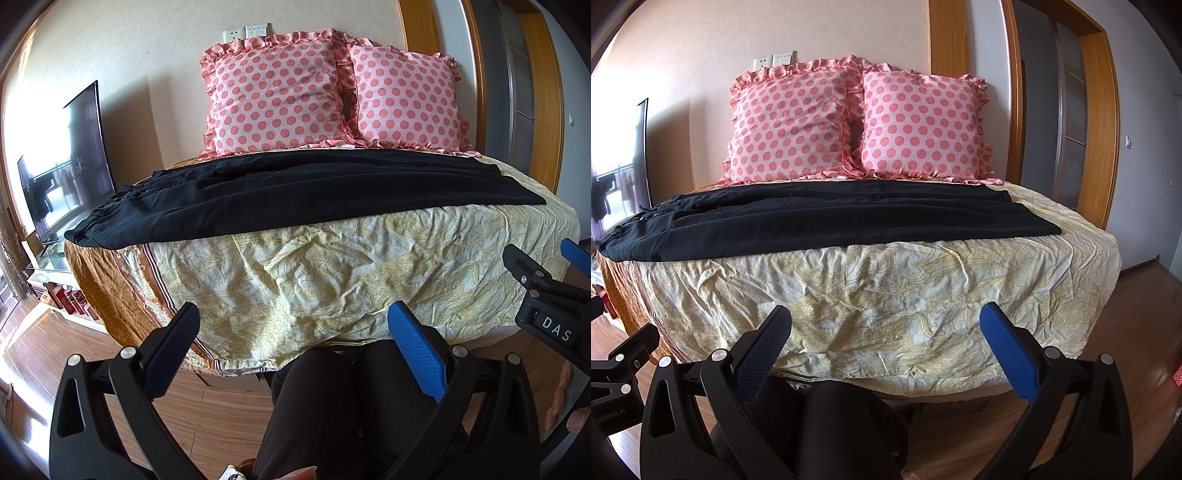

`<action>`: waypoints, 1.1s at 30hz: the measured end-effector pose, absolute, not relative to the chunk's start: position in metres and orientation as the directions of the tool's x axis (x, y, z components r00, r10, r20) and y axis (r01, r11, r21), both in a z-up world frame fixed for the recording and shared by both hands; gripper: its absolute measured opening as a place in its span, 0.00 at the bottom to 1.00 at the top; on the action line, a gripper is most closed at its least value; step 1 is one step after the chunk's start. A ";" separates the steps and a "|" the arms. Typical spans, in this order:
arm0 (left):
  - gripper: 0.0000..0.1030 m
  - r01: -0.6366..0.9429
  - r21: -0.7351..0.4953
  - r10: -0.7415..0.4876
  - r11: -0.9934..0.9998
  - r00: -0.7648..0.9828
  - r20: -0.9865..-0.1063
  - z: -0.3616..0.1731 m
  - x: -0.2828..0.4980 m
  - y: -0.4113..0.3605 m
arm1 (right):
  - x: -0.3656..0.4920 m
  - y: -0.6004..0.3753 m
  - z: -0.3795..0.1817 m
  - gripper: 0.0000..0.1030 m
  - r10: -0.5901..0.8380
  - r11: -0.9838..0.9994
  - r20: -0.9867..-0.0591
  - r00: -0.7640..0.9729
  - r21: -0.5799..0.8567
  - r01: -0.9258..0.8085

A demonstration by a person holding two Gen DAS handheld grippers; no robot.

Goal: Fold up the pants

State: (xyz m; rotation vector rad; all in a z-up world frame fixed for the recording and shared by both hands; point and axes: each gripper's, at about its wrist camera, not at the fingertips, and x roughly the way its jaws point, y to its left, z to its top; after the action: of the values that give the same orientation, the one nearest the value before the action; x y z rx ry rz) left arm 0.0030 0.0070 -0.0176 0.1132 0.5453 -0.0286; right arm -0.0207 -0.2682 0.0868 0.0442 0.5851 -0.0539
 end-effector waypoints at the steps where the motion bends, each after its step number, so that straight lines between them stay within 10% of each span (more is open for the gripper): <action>1: 0.98 0.057 0.100 0.003 0.993 0.855 -0.519 -0.019 0.003 0.007 | -0.021 -0.268 0.087 0.99 -0.038 0.998 -0.553 0.832 0.026 0.064; 33: 0.98 0.050 0.097 0.008 0.994 0.854 -0.520 -0.019 0.003 0.009 | -0.020 -0.269 0.085 0.99 -0.036 0.998 -0.556 0.830 0.029 0.063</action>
State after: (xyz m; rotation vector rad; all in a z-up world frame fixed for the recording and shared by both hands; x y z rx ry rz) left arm 0.0032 0.0093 -0.0188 0.1084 0.5464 -0.0222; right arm -0.0199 -0.2694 0.0854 0.0473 0.5891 -0.0529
